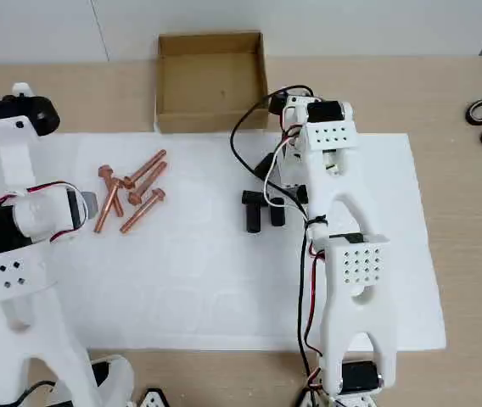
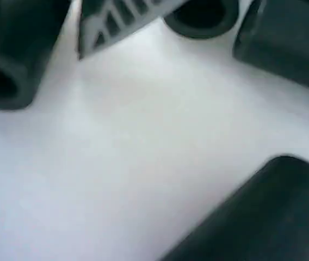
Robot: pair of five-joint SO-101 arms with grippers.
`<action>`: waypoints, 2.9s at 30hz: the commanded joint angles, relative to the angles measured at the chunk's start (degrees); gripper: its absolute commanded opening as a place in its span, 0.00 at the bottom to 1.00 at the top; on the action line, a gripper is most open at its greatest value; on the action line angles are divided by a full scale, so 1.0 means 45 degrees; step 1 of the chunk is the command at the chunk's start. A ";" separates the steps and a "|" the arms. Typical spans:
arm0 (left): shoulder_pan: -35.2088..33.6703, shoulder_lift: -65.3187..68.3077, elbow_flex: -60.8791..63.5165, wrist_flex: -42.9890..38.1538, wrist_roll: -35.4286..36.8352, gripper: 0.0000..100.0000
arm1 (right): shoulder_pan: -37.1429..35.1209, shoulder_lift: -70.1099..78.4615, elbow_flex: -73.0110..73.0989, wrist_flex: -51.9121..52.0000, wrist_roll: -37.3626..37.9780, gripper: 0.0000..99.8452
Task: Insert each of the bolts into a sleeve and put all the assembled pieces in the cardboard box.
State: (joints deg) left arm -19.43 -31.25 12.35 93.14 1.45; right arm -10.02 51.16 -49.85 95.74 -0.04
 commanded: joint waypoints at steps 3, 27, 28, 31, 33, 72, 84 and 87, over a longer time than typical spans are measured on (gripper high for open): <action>0.0000 0.0000 -0.0088 0.0000 -0.0078 0.20 | -0.0361 -0.0381 -0.0567 -0.0244 0.0195 0.14; 0.0059 0.4083 -0.2725 0.1504 -0.1836 0.20 | 0.0049 -0.5050 0.0938 0.0107 0.1368 0.00; 0.0254 0.4923 -0.3429 0.1543 -0.2012 0.20 | 0.0049 -0.5226 0.1231 0.0088 0.1387 0.01; 0.0899 0.7248 -0.5245 0.1582 -0.2266 0.20 | 0.0244 -0.5421 0.1993 0.0049 0.1387 0.01; 0.1172 0.8674 -0.6242 0.1543 -0.2266 0.20 | 0.0459 -0.5441 0.2286 0.0049 0.1387 0.00; 0.1055 1.7504 -1.2806 0.1602 -0.3048 0.01 | 0.1006 -0.5382 0.2520 0.0029 0.1368 0.00; 0.1934 1.5551 -1.1126 0.1661 -0.3048 0.01 | 0.1006 -0.5382 0.2520 0.0029 0.1368 0.00; 0.2247 1.3812 -0.9915 0.1661 -0.3106 0.01 | 0.1006 -0.5382 0.2520 0.0029 0.1368 0.00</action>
State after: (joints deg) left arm -10.73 41.19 -35.21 99.30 -12.26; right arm -5.89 31.12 -38.15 96.00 5.67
